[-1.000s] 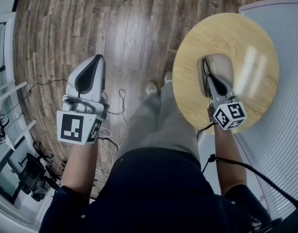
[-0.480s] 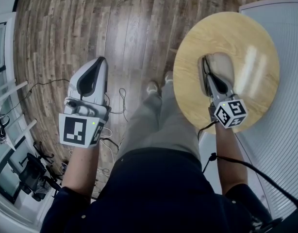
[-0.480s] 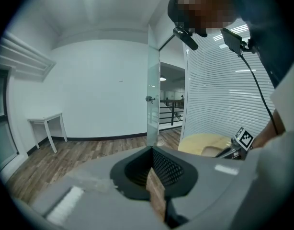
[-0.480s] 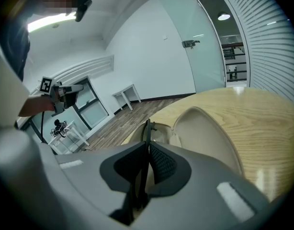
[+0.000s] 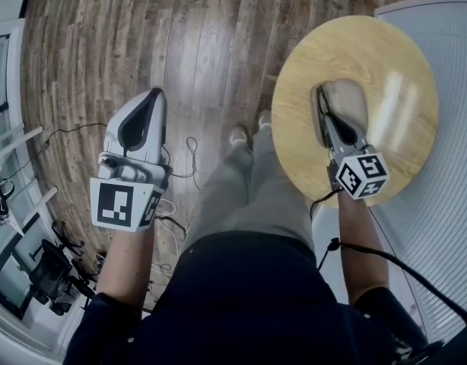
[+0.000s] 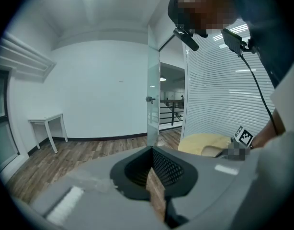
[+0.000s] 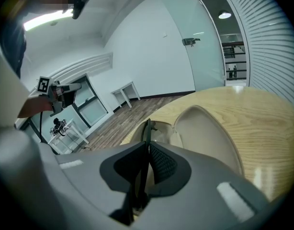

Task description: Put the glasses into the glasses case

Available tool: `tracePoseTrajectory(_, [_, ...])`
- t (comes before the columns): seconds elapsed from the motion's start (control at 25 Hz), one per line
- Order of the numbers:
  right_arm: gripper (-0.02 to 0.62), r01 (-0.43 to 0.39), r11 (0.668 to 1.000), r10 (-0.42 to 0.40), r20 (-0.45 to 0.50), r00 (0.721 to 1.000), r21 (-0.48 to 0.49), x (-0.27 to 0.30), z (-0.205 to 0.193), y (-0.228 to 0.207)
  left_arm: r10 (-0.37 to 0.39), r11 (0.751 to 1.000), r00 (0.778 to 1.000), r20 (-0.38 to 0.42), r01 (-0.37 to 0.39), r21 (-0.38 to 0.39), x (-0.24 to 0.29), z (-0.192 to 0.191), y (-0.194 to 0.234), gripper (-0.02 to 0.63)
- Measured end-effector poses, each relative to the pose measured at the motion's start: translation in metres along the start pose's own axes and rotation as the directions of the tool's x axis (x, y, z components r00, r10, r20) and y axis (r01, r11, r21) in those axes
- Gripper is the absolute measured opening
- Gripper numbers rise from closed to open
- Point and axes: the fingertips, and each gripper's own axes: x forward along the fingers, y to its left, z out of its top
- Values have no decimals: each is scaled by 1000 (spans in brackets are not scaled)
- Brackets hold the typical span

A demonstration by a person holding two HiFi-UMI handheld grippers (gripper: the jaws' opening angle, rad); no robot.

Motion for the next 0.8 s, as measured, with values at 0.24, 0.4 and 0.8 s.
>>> tracePoseTrajectory(0.24, [34, 5, 1000, -5, -17, 1000, -4, -5, -3, 3, 2, 1000, 1000, -10, -2, 7, -11, -1, -3, 3])
tracePoseTrajectory(0.4, [35, 11, 1000, -11, -18, 1000, 2, -2, -6, 0, 9, 1000, 1000, -16, -9, 5, -16, -8, -4, 3])
tracePoseTrajectory(0.8, [57, -20, 1000, 20, -18, 1000, -1, -2, -1, 8, 30, 999, 999, -28, -31, -15, -24, -13, -8, 3])
